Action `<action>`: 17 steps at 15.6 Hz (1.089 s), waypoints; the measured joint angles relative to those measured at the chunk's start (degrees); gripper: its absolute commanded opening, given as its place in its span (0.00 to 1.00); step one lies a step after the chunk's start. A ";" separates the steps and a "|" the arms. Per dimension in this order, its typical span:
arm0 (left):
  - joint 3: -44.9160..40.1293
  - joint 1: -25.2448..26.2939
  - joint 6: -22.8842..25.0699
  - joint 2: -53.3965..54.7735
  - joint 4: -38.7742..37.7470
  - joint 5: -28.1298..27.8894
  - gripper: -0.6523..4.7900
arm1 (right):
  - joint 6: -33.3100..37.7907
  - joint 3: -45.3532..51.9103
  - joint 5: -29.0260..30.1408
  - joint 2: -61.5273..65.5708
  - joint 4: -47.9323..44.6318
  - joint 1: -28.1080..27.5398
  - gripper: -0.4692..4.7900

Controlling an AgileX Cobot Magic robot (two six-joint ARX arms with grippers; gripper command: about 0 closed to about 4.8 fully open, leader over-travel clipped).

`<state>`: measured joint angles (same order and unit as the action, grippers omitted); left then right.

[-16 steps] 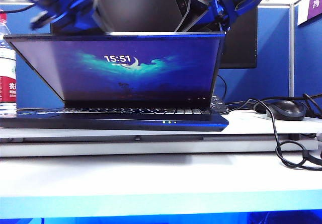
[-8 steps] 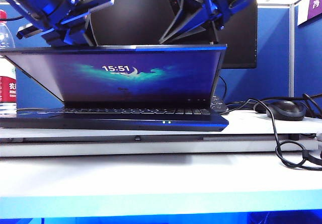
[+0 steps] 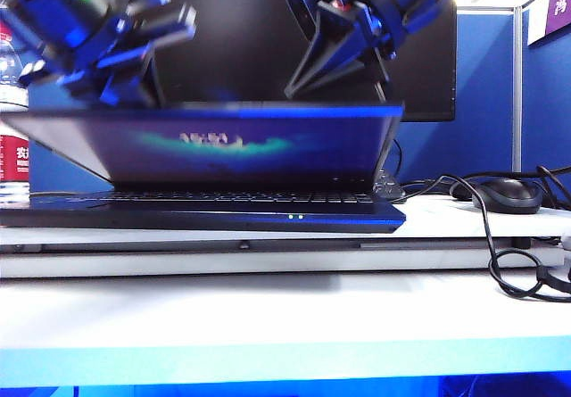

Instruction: Close the lid of the black laptop.

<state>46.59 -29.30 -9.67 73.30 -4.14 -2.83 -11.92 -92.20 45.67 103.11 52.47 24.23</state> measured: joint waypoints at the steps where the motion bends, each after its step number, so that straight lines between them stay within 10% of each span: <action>1: -0.66 0.00 0.00 0.04 -0.07 0.00 0.11 | 0.00 1.73 -0.04 0.00 -0.09 0.00 0.08; 17: -3.21 0.00 -0.11 -10.47 2.32 2.73 0.11 | 0.04 10.45 0.42 -7.89 -8.52 0.00 0.08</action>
<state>43.38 -29.30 -9.78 62.83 -1.83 -0.10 -11.88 -81.76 46.09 95.22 43.94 24.23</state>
